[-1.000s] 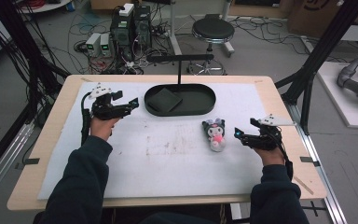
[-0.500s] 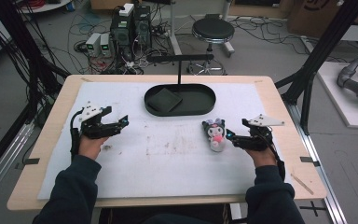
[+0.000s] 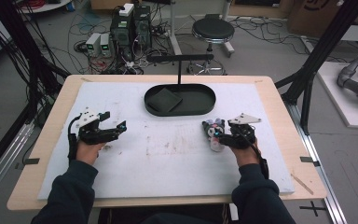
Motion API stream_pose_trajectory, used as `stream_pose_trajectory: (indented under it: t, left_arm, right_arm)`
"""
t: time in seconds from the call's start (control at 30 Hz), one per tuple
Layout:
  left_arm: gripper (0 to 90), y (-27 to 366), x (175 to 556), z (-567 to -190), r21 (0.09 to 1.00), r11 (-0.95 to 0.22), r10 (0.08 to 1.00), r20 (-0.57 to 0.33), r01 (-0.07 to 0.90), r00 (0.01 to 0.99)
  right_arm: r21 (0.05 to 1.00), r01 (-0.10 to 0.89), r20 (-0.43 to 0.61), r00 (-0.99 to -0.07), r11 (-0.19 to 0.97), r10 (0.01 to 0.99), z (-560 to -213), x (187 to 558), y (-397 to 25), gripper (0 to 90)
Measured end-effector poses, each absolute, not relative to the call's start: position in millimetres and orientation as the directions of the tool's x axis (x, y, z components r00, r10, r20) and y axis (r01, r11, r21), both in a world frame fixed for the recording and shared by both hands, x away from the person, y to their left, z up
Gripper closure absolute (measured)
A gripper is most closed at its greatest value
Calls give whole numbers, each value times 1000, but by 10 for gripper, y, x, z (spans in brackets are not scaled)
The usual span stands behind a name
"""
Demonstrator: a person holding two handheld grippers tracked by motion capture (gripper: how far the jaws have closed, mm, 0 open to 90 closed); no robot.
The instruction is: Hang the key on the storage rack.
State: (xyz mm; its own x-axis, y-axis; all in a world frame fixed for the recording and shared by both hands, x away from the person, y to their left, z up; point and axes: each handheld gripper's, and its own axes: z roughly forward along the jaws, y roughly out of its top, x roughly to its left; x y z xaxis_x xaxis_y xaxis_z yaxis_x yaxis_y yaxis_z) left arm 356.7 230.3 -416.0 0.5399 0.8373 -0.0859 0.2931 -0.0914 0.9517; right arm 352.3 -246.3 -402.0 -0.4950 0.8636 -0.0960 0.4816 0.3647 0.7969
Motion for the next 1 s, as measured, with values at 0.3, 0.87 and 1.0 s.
stream_pose_trajectory:
  t: [0.3,0.87,1.0]
  left_arm:
    - [183,2345,3576,-4177,950,-78,841,-100,304,531]
    - [190,2402,3576,-4195,948,-46,842,-132,314,523]
    - [190,2415,3574,-4192,949,-36,847,-138,313,514]
  right_arm:
    - [675,600,-173,-437,429,883,-4176,3687,-2118,228]
    - [590,608,-191,-534,531,823,-4161,3825,-2109,370]
    - [656,538,-169,-578,529,798,-3982,3833,-2175,369]
